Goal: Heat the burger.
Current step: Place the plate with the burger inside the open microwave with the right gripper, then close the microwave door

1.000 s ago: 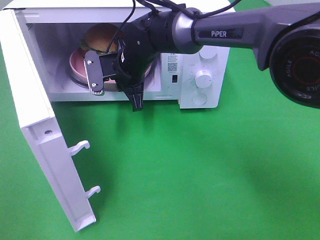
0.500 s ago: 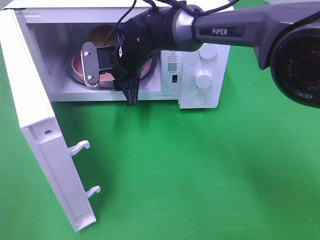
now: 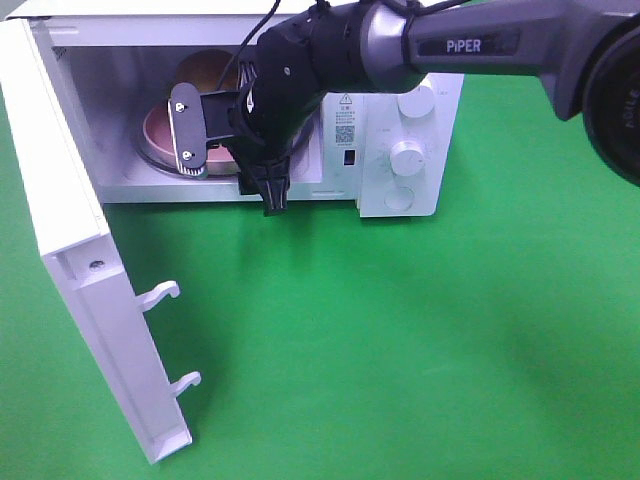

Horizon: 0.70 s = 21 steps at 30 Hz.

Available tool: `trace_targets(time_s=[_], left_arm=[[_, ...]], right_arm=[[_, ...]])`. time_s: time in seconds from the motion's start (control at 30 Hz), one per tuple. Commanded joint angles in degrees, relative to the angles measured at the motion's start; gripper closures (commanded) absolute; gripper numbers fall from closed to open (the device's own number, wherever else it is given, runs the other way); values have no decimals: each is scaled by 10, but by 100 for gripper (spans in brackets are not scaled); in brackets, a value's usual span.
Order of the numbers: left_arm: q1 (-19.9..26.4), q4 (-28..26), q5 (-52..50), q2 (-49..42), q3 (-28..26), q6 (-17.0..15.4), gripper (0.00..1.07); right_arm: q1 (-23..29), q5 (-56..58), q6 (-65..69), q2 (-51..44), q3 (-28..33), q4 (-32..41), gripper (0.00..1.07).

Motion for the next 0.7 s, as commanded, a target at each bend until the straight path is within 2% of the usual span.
trace_targets(time_s=[0.03,0.2,0.37,0.7], left_arm=[[0,-1,-7,-9,2,-1,7],[0,-1,-7,-9,2,-1,7],[0,-1,-7,-9,2,-1,7],[0,-1,-7,-9,2,-1,7]], right_arm=[[2,-27,3,-32,41,3,36],[2,-71,3,-68,89,1,30],[2,-85,5,-81,105,-1,31],[2,-119,9,-142,193,-13,31]])
